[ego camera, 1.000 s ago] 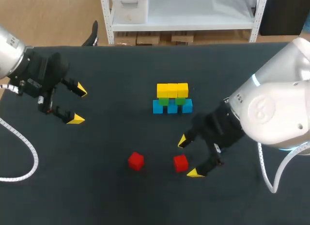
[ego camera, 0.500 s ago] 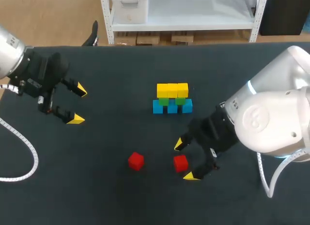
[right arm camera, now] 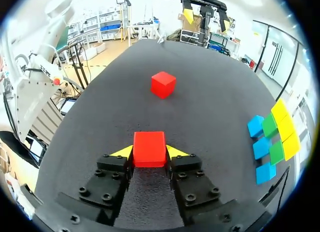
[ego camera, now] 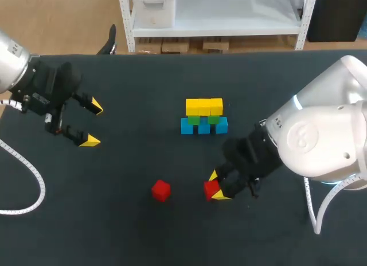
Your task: Place the blue cubes, place green cubes on the blue cubes, place the yellow cubes on the green cubes, then place the red cubes on the yellow cubes, and place purple cube on the red cubes.
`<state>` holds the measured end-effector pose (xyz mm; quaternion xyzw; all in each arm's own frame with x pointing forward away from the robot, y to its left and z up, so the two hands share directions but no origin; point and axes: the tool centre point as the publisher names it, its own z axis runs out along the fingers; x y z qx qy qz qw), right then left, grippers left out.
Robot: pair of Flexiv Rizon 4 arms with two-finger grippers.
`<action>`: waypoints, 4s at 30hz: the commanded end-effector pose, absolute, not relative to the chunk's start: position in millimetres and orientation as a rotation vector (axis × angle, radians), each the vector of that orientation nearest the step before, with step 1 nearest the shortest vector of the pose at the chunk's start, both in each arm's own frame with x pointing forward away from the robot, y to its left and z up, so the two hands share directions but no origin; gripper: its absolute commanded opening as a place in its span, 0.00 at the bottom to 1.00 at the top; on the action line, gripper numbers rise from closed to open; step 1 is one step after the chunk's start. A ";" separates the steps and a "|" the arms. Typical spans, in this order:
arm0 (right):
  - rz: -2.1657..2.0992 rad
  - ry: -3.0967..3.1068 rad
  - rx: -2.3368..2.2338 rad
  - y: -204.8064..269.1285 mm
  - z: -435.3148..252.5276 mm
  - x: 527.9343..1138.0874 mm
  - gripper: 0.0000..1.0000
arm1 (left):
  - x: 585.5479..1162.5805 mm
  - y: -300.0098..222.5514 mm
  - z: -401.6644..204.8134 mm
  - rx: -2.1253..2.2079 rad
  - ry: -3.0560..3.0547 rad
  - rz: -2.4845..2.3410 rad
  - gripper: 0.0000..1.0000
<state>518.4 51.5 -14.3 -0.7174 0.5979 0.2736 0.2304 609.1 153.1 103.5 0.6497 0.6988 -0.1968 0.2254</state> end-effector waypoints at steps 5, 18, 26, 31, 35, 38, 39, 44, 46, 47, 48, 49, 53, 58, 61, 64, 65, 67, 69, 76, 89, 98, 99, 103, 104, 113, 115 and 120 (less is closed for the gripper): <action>0.744 1.667 -1.952 43.6 -5.6 524.1 0.00 | 609.2 154.4 103.0 1.793 1.922 -0.545 1.00; 0.719 1.743 -1.905 24.8 24.7 547.8 0.00 | 609.2 154.4 103.0 1.793 1.922 -0.545 1.00; 0.700 1.768 -1.888 9.5 64.3 573.1 0.00 | 609.2 154.4 103.0 1.793 1.922 -0.545 1.00; 0.648 1.753 -1.930 8.7 86.3 588.9 0.00 | 609.2 154.4 103.0 1.793 1.922 -0.545 1.00; 0.618 1.750 -1.962 10.0 99.8 601.1 0.00 | 609.2 154.4 103.0 1.793 1.922 -0.545 1.00; 0.590 1.746 -1.974 9.3 110.4 610.9 0.00 | 609.2 154.4 103.0 1.793 1.922 -0.545 1.00; 0.586 1.745 -1.973 8.5 113.3 614.8 0.00 | 609.2 154.4 103.0 1.793 1.922 -0.545 1.00; 0.602 1.740 -1.908 1.2 121.1 635.8 0.00 | 609.2 154.4 103.0 1.793 1.922 -0.545 1.00; 0.623 1.733 -1.873 -1.4 121.1 644.9 0.00 | 609.2 154.4 103.0 1.793 1.922 -0.545 1.00; 0.627 1.733 -1.862 -2.6 120.7 649.3 0.00 | 609.2 154.4 103.0 1.793 1.922 -0.545 1.00; 0.618 1.734 -1.859 -3.4 119.7 654.2 0.00 | 609.2 154.4 103.0 1.793 1.922 -0.545 1.00; 0.618 1.738 -1.854 -3.6 118.9 658.8 0.00 | 609.2 154.4 103.0 1.793 1.922 -0.545 1.00; 0.614 1.735 -1.829 -1.1 116.1 675.6 0.00 | 609.2 154.4 103.0 1.793 1.922 -0.545 1.00; 0.605 1.719 -1.828 10.1 113.0 695.9 0.00 | 609.2 154.4 103.0 1.793 1.922 -0.545 1.00; 0.605 1.714 -1.841 16.8 109.6 703.2 0.00 | 609.2 154.4 103.0 1.793 1.922 -0.545 1.00; 0.608 1.714 -1.845 21.8 106.2 708.7 0.00 | 609.2 154.4 103.0 1.793 1.922 -0.545 1.00; 0.608 1.715 -1.846 22.9 105.2 709.8 0.00 | 609.2 154.4 103.0 1.793 1.922 -0.545 1.00; 0.613 1.720 -1.844 26.5 101.4 712.7 0.00 | 609.2 154.4 103.0 1.793 1.922 -0.545 1.00; 0.612 1.721 -1.845 28.9 98.3 713.6 0.00 | 609.2 154.4 103.0 1.793 1.922 -0.545 1.00; 0.604 1.734 -1.823 36.0 85.8 716.4 0.00 | 609.2 154.4 103.0 1.793 1.922 -0.545 1.00; 0.586 1.747 -1.802 39.4 81.6 715.8 0.00 | 609.2 154.4 103.0 1.793 1.922 -0.545 1.00; 0.588 1.752 -1.795 38.9 79.6 714.9 0.00 | 609.2 154.4 103.0 1.793 1.922 -0.545 1.00; 0.587 1.752 -1.795 39.2 79.6 715.1 0.00 | 609.2 154.4 103.0 1.793 1.922 -0.545 1.00; 0.585 1.753 -1.792 39.7 79.9 715.9 0.00 | 609.2 154.4 103.0 1.793 1.922 -0.545 1.00; 0.585 1.753 -1.792 39.7 79.8 716.1 0.00 | 609.2 154.4 103.0 1.793 1.922 -0.545 1.00; 0.583 1.758 -1.796 40.9 77.3 717.8 0.00 | 609.2 154.4 103.0 1.793 1.922 -0.545 1.00; 0.585 1.760 -1.795 40.9 77.1 717.8 0.00 | 609.2 154.4 103.0 1.793 1.922 -0.545 1.00; 0.585 1.763 -1.794 40.9 76.6 718.1 0.00 | 609.2 154.4 103.0 1.793 1.922 -0.545 1.00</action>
